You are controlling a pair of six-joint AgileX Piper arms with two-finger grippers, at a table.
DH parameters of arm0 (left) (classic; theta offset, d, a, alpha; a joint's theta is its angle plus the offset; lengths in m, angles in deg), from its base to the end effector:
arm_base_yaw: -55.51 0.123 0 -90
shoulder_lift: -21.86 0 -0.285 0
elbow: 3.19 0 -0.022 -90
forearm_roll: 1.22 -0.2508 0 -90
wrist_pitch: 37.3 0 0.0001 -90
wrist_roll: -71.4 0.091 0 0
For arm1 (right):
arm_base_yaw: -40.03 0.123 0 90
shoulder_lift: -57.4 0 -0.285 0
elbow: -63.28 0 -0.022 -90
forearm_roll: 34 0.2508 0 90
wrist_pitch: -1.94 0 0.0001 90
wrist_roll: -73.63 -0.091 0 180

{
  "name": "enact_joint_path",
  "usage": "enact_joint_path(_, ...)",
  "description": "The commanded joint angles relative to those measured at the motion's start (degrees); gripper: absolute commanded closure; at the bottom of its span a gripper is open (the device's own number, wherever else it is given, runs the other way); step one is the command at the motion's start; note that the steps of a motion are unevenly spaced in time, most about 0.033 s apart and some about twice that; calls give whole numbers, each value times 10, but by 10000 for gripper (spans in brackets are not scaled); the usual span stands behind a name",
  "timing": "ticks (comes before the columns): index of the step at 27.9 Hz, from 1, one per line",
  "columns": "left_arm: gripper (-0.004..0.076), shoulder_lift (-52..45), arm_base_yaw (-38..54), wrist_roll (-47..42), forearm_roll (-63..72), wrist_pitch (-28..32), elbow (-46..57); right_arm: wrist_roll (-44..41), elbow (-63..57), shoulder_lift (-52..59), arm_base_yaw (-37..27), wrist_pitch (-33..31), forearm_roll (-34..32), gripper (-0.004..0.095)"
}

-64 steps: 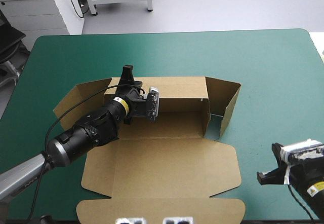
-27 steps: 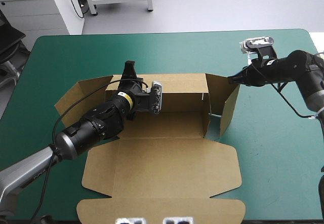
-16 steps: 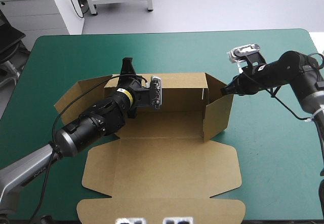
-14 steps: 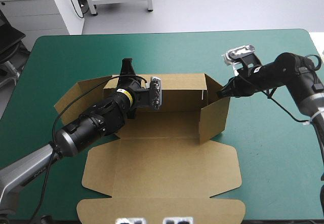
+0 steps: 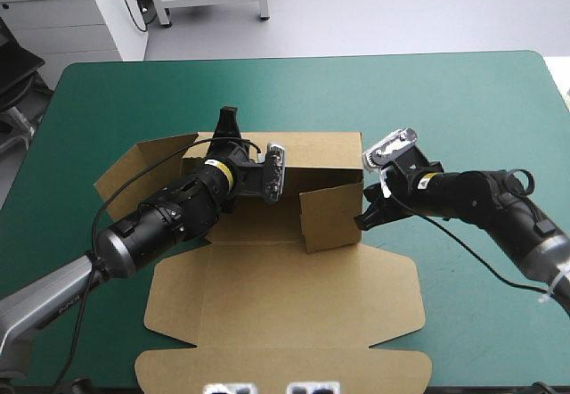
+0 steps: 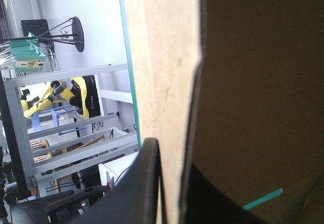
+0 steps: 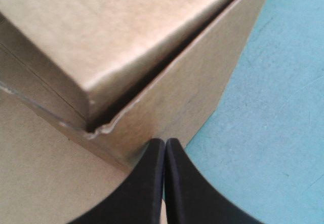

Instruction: Fold the box

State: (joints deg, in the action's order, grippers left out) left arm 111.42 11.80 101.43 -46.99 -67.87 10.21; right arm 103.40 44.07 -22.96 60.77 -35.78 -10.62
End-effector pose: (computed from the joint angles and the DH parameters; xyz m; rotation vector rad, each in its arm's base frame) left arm 0.2515 -0.1945 0.3241 1.7512 1.3658 0.6793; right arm 0.2406 0.1148 0.3216 -0.7570 2.2311 0.3727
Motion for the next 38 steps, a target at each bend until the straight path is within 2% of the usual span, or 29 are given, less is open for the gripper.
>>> enact_joint_path(1,732,-8,-4,7,16,-1,-6,10,-21,38,23,90,14,908)
enact_joint_path(5,732,-2,-4,19,31,-4,-6,30,-33,32,34,83,17,905)
enact_joint_path(8,732,-2,-4,19,31,-10,-6,50,-33,32,34,79,17,850)
enact_joint_path(12,732,0,-5,19,31,-17,-6,55,-22,32,34,42,17,663)
enact_joint_path(14,732,0,-5,19,36,-17,-6,64,-13,32,34,25,17,535)
enact_joint_path(16,732,0,-5,19,43,-17,-6,71,-13,32,34,34,17,496)
enact_joint_path(23,732,2,-5,97,110,-33,-5,63,-13,14,34,44,32,493)
enact_joint_path(29,732,8,-5,105,124,-27,-5,39,-13,-8,35,82,25,498)
enact_joint_path(32,732,11,-5,84,127,-14,-5,23,-13,-15,35,134,19,526)
enact_joint_path(38,732,14,-5,13,95,13,-6,0,-13,-17,35,180,-22,535)
